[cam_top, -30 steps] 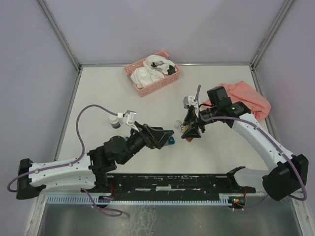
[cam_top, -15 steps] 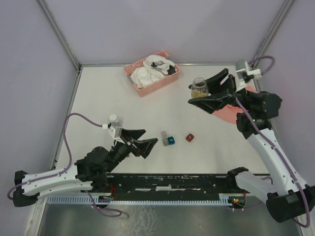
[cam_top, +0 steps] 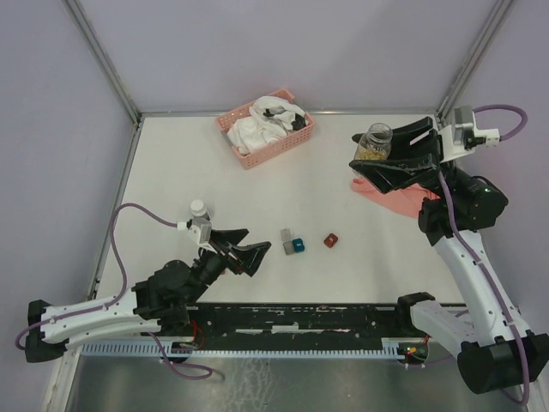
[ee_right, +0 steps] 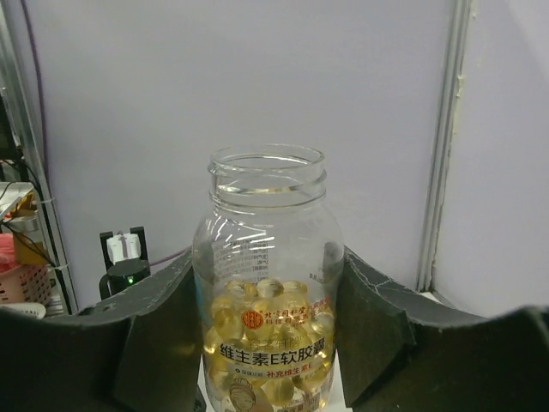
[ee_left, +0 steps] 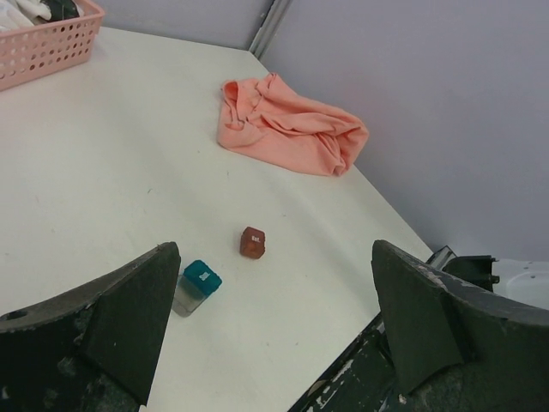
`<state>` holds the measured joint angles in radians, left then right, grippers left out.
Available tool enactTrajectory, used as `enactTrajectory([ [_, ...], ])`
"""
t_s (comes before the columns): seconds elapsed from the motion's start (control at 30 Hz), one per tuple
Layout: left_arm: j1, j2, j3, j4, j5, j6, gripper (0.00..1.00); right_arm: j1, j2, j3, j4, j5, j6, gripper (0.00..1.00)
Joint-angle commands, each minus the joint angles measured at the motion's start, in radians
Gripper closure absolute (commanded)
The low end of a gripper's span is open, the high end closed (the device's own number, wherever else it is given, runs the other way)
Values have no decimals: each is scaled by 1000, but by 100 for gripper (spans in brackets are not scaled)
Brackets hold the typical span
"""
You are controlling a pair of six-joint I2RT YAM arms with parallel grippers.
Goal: Sort the pills into containers
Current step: Pour the pill into the pill container.
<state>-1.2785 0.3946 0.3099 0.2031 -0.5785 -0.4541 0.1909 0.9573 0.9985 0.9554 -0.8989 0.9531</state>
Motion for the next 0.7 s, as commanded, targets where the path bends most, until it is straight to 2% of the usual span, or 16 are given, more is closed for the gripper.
enactTrajectory([
  [0.0, -2, 19, -2, 45, -51, -23, 1, 3, -1, -19, 63, 10, -28, 98],
  [0.03, -1, 27, -2, 48, -58, -23, 0, -16, -31, 36, -319, 58, -218, 98],
  [0.07, -1, 35, 0, 51, -62, -19, 0, -14, -16, 73, -424, -3, -263, 98],
  [0.13, -1, 60, 9, 31, -72, -29, 0, 54, -4, -66, 178, -83, 3, 98],
  [0.17, -1, 71, 13, 20, -77, -38, 0, 63, -34, -135, 242, -35, -66, 98],
  [0.23, -1, 92, 14, 15, -72, -54, 0, 22, -61, -43, -322, 54, -332, 98],
  [0.27, -1, 100, 13, 16, -65, -62, 0, 7, -45, -4, -345, -5, -300, 98],
  [0.33, -1, 112, 7, 15, -60, -78, 0, 31, -30, -120, 242, 5, -27, 98],
  [0.37, -1, 115, 4, 16, -62, -88, 0, 26, -47, -115, 183, 31, -80, 98],
  [0.43, 0, 117, -8, 39, -54, -98, 0, -19, -55, 27, -376, 93, -280, 98],
  [0.47, 1, 118, -13, 48, -52, -103, 0, -18, -35, 43, -324, 17, -196, 98],
  [0.5, 1, 118, -13, 47, -47, -104, 0, 8, -28, -29, 21, -17, -15, 98],
  [0.53, 1, 116, -12, 44, -46, -104, 0, 13, -46, -96, 223, 0, -4, 98],
  [0.57, 2, 114, -9, 36, -48, -105, 0, 2, -80, -94, 23, 15, -181, 98],
  [0.63, 4, 109, -8, 25, -53, -107, 0, -5, -55, 88, -714, -8, -504, 98],
  [0.67, 5, 108, -7, 19, -60, -108, 1, 15, -36, 61, -624, -122, -429, 98],
])
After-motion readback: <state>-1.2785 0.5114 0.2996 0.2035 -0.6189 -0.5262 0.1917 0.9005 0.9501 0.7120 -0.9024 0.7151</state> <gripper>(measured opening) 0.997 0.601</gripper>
